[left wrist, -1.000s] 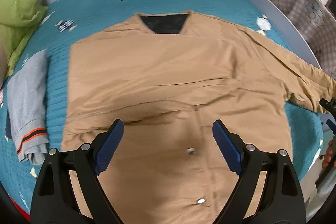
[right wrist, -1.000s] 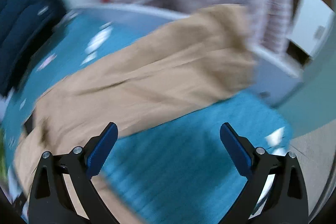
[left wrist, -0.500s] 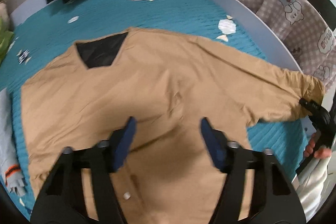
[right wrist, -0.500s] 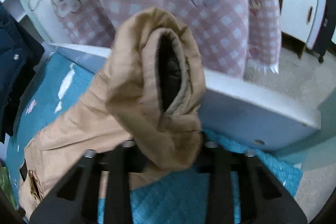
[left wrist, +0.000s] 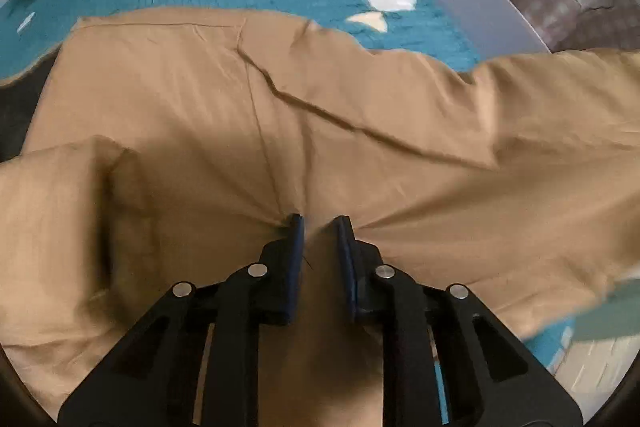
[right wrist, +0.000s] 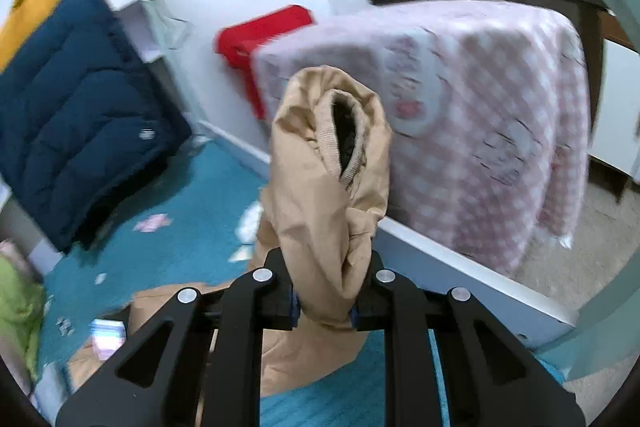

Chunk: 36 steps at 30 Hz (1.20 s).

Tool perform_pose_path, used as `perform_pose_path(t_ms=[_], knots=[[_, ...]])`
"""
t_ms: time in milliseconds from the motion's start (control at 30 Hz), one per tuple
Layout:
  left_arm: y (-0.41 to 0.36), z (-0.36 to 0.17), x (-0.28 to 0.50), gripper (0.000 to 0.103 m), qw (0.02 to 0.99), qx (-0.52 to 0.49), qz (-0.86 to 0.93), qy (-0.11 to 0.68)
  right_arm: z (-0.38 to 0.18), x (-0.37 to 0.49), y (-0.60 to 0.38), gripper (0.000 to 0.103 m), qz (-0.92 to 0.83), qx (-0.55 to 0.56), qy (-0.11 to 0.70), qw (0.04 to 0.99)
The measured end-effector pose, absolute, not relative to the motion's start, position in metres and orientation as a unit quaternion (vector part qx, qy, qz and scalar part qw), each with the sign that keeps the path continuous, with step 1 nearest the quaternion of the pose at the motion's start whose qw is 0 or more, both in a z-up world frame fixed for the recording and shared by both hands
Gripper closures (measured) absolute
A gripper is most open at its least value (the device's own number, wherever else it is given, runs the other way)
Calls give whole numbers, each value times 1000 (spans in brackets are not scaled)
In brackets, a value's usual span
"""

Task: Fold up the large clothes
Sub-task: 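Grasp the other sleeve cuff with the right gripper and lift it, then lay the held sleeve across the jacket front with the right gripper and release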

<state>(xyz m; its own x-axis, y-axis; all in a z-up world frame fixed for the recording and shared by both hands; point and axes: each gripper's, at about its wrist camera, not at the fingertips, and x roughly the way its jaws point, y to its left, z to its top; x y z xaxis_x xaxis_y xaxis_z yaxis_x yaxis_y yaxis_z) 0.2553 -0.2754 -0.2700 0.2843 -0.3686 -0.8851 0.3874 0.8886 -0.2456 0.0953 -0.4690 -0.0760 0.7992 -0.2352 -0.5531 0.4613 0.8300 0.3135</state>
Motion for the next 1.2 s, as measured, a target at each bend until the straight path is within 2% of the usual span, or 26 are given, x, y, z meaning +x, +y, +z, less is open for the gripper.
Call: perform_pose_path(t_ms=[100,267,400,667,900,1200], knots=[[-285,-266,249,86,813,36,-220,537,-60,100,-441,87,-155,203,255,933],[-278,-266,261,85,801,1,-222,556,-39,118,-385,87,-93,176,254,947],[-262,-239,258,85,791,-11,-223,570,-29,130,-346,87,-63,162,258,951],[-155,-176,237,85,838,-29,-178,514,-28,160,-252,87,14,131,281,951],[-27,-166,235,84,855,-72,-82,507,-59,188,-158,87,84,108,331,934],[121,-189,196,84,845,-118,29,521,-158,225,-59,87,111,69,440,889]])
